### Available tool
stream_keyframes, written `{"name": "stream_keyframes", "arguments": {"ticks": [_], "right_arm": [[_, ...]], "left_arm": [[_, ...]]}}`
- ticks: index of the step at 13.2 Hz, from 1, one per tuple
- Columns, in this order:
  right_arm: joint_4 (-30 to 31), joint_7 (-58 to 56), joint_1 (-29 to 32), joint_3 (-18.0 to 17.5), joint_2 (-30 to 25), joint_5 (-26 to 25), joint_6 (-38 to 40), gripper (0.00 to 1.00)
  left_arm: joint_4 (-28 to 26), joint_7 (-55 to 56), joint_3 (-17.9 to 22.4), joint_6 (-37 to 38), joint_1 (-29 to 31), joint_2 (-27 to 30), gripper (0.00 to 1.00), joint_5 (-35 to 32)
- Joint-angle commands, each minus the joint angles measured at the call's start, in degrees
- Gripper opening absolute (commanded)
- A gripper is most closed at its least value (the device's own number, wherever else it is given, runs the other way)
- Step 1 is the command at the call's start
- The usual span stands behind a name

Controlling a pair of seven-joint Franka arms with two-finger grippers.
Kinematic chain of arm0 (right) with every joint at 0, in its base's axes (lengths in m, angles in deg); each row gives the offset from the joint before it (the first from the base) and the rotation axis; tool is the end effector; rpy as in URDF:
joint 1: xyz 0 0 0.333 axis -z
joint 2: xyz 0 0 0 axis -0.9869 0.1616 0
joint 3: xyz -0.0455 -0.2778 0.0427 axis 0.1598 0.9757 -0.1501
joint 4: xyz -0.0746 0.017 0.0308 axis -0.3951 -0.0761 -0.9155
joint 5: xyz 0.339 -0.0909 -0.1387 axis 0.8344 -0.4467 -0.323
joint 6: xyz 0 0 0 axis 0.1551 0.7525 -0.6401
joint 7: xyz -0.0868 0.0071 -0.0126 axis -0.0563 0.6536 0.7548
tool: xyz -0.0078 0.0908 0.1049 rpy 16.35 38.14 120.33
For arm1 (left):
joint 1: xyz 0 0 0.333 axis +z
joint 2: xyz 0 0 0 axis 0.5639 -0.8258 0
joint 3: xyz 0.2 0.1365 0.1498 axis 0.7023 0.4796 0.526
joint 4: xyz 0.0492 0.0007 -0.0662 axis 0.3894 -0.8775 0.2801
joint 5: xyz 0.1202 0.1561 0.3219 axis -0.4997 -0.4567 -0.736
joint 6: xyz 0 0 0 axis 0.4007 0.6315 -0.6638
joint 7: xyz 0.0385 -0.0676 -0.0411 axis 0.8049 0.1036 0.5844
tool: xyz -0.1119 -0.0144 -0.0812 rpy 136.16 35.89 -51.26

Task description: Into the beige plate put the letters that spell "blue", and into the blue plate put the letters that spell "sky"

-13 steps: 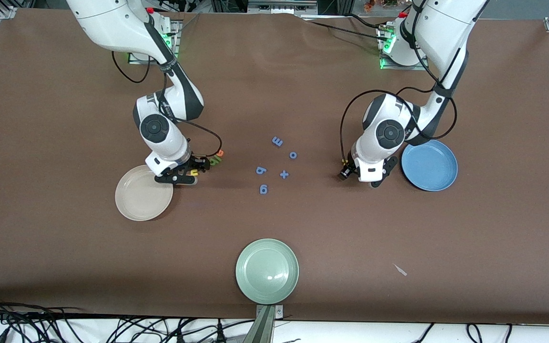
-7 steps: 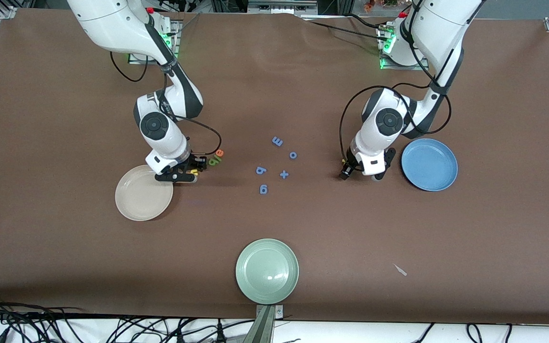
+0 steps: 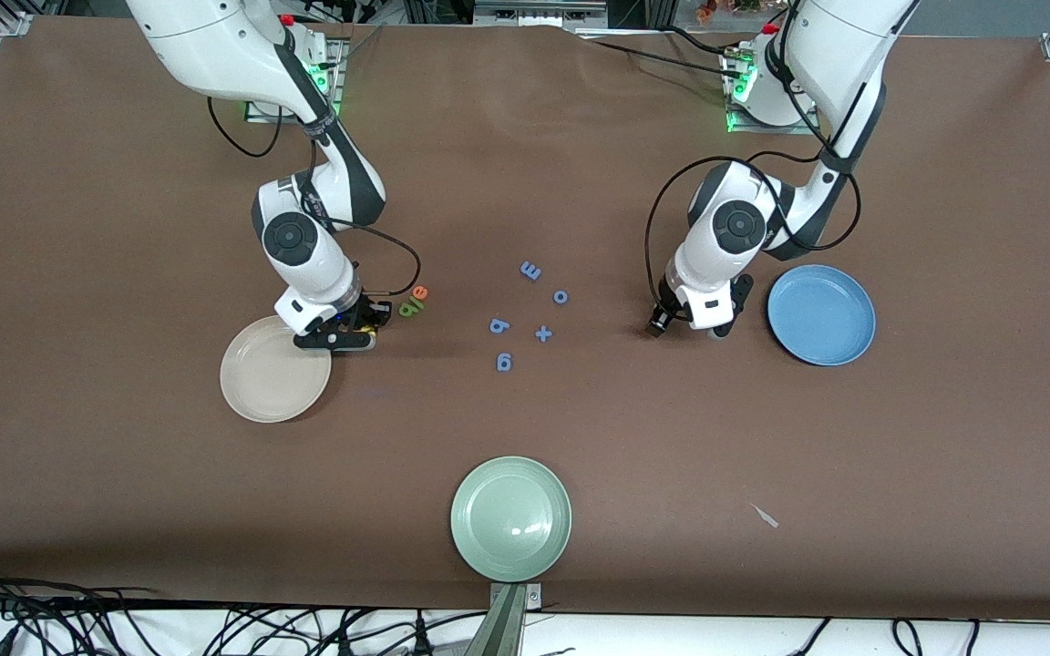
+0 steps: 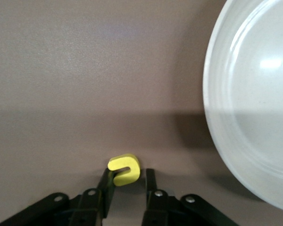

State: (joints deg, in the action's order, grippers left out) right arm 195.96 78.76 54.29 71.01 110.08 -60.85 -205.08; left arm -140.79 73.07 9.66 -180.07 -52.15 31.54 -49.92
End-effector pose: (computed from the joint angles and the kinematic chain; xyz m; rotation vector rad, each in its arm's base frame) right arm 0.5144 0.2186 0.1317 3.1358 0.0378 0.0446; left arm 0.4824 -0.2549 0.1356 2.6264 1.5681 -0.1228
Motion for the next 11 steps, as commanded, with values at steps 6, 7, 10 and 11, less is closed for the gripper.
{"name": "stream_keyframes", "arguments": {"ticks": [6, 7, 10, 11], "right_arm": [[-8.4, -4.2, -0.1, 2.4, -2.8, -0.1, 16.0, 0.21], [-8.8, -3.3, -0.1, 2.3, -2.6, -0.1, 16.6, 0.22], [-9.6, -0.4, -0.3, 2.3, -0.4, 0.7, 14.5, 0.74], [-9.1, 1.3, -0.5, 2.1, 0.1, 0.6, 12.7, 0.8]], "left_arm": [[-2.3, 5.5, 0.5, 0.8, 0.1, 1.4, 0.66, -5.4], [-2.3, 5.6, 0.5, 0.7, 0.2, 1.3, 0.66, -5.4], [-2.2, 5.6, 0.5, 0.6, 0.1, 1.0, 0.58, -5.4], [-2.1, 5.6, 0.5, 0.6, 0.0, 0.9, 0.53, -5.4]]}}
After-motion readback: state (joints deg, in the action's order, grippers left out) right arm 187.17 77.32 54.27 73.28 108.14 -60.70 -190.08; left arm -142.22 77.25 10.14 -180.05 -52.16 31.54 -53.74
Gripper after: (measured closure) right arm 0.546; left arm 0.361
